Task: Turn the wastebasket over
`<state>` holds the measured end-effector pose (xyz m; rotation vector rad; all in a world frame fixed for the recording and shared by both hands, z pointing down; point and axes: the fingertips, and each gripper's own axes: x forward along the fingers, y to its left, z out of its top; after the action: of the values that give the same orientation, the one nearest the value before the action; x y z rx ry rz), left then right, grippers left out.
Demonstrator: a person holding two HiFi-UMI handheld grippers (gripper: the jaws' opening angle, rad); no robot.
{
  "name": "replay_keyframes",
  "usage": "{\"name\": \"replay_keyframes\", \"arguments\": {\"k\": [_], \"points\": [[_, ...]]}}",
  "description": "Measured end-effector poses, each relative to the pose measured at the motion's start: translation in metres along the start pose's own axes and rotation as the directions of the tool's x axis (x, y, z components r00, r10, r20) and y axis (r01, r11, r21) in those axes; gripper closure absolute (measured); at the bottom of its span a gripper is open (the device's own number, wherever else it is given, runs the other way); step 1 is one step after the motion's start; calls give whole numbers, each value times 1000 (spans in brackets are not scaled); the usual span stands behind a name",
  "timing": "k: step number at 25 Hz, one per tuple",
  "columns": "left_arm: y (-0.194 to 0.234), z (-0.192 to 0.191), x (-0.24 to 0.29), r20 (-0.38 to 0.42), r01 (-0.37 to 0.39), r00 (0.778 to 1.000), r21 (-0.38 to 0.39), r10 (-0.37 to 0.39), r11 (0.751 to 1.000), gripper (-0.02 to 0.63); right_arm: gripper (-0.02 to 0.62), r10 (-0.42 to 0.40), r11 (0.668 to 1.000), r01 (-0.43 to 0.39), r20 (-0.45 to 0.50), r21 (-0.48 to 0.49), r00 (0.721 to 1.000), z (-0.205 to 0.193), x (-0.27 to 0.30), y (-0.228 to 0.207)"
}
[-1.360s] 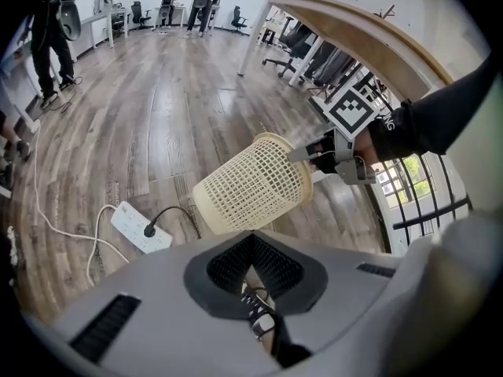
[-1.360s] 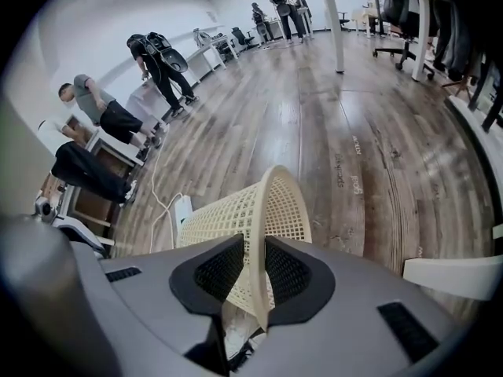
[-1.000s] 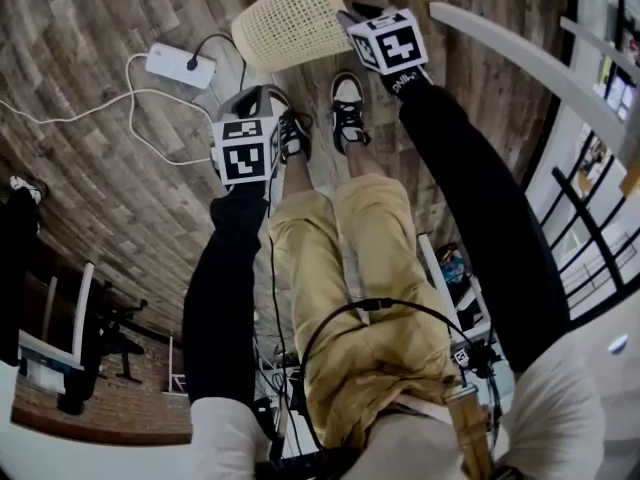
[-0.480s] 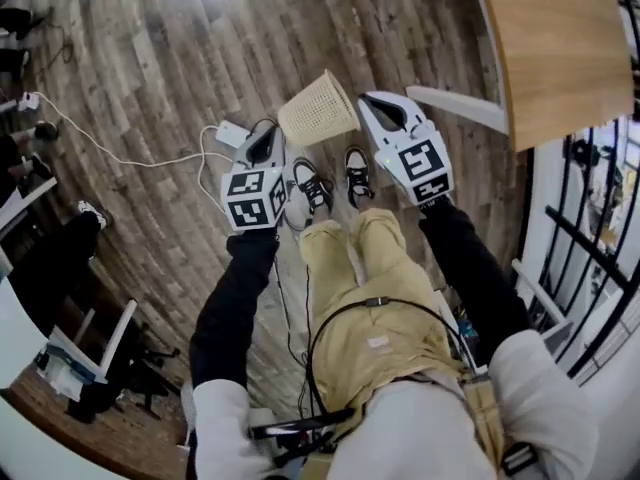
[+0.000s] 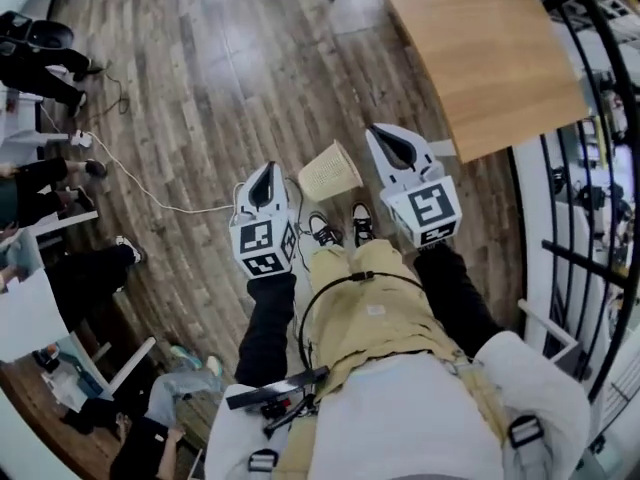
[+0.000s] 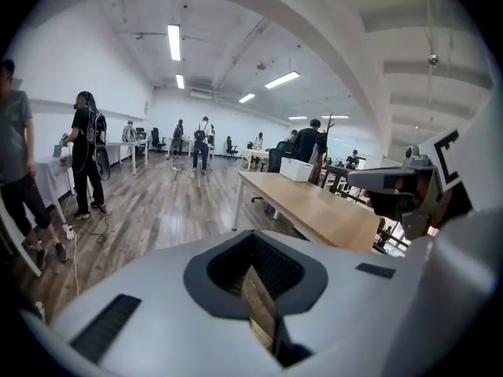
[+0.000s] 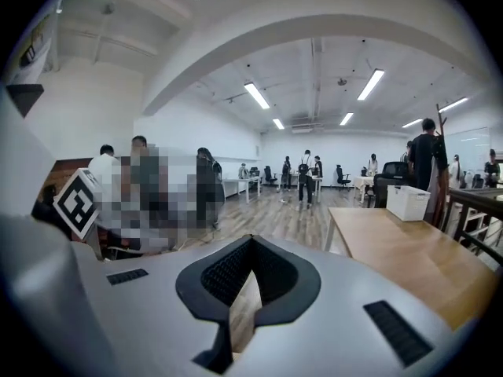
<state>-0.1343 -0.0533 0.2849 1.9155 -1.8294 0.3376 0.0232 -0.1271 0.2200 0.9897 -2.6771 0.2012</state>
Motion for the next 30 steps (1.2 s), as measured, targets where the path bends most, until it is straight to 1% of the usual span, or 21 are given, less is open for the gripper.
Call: {"name": "replay_keyframes", "arguments": {"k": [3,6,8,10,12,14,19,24,30], "points": [[-28,31,-19,53,36,998,28,-38,999,604,574,-25,1000,25,58,-2,998,40,-23,10],[-47,66,-36,130,54,990,27,-57,998,604,575,-14,999,20,139,-44,990,77,-39,24],[-55,90,-46,179,58,982,32,-63,998,604,574,-7,998,19,186,-67,983,99,-47,31],[-63,110,-59,219,73,972,37,-79,997,604,574,-4,997,19,217,-70,976,118,-56,39],[-70,127,-70,255,98,961,47,-107,994,604,574,2,997,16,241,-71,970,134,-63,47],[-72,141,-75,281,102,953,60,-115,993,604,575,14,996,9,266,-84,964,146,-63,52],[-68,155,-83,308,77,947,69,-95,995,604,575,33,995,-3,303,-99,953,161,-63,59],[-68,164,-86,325,60,942,72,-80,996,604,575,31,995,2,331,-99,943,175,-64,57],[-67,163,-89,333,49,940,72,-70,996,604,575,34,993,6,337,-115,941,175,-64,59]]}}
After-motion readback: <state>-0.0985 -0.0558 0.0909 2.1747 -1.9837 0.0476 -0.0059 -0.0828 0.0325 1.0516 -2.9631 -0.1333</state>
